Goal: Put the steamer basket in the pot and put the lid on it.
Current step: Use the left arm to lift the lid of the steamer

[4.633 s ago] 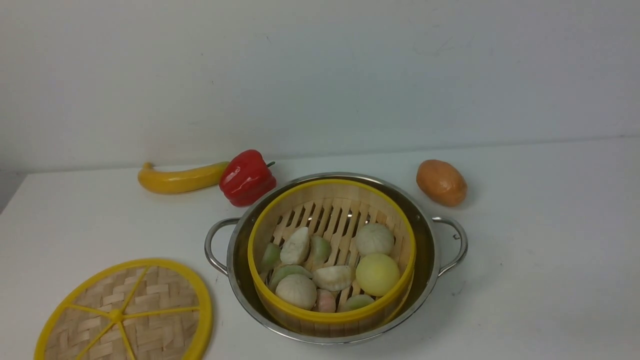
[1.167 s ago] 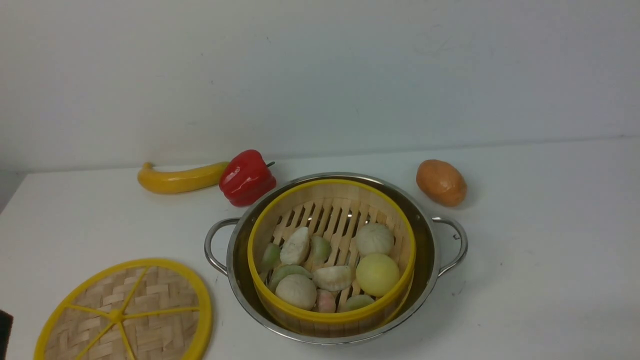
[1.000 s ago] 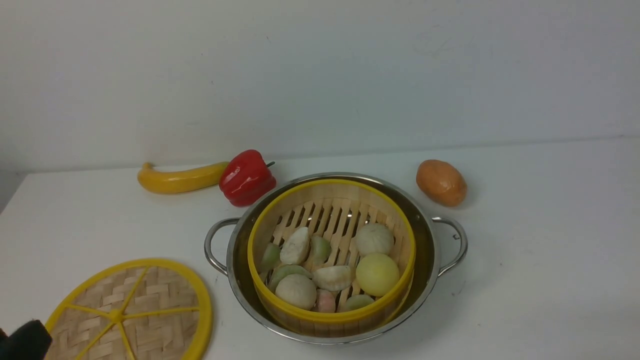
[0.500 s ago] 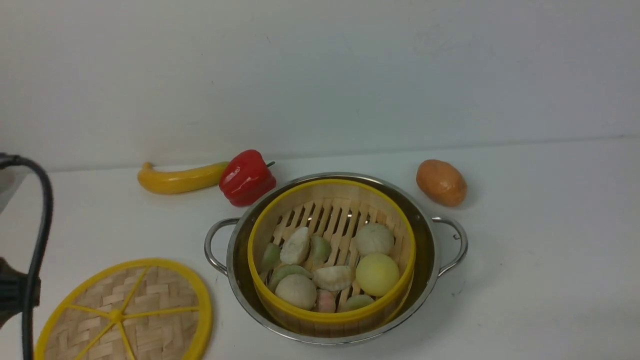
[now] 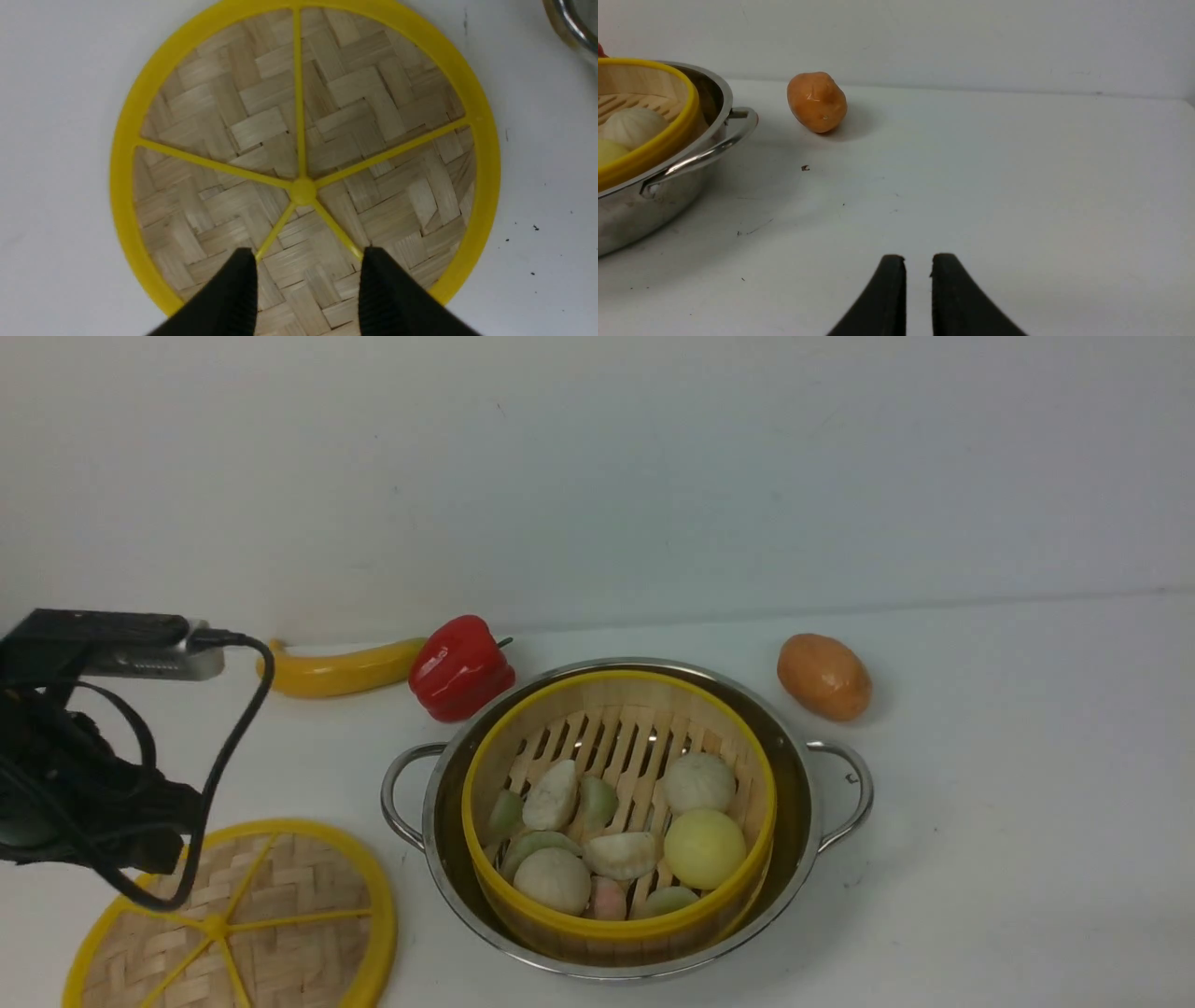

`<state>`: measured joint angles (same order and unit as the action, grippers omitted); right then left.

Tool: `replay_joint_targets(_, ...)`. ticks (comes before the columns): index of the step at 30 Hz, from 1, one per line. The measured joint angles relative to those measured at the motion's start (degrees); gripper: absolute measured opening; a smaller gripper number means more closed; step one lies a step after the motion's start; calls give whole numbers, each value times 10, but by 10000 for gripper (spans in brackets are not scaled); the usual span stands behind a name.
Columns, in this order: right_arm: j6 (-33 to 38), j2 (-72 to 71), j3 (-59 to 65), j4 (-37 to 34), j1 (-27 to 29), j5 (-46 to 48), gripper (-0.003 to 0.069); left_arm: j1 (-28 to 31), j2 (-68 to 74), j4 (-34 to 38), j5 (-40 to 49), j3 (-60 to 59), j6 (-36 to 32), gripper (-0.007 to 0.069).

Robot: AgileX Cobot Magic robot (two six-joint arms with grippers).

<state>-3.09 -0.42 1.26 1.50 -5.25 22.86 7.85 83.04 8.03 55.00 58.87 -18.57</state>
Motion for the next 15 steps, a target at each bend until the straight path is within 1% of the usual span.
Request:
replay_joint_targets(3, 0, 0, 0, 0, 0, 0, 83, 0, 36, 15, -2, 0, -42, 305)
replay_joint_targets(7, 0, 0, 0, 0, 0, 0, 83, 0, 85, 57, -21, 2, -105, 341)
replay_joint_targets(9, 0, 0, 0, 0, 0, 0, 83, 0, 103, 68, -32, 2, -125, 353)
replay_joint_targets(13, 0, 0, 0, 0, 0, 0, 83, 0, 120, 64, -43, 2, -138, 358)
replay_joint_targets(15, 0, 0, 0, 0, 0, 0, 83, 0, 126, 43, -45, 2, -133, 358)
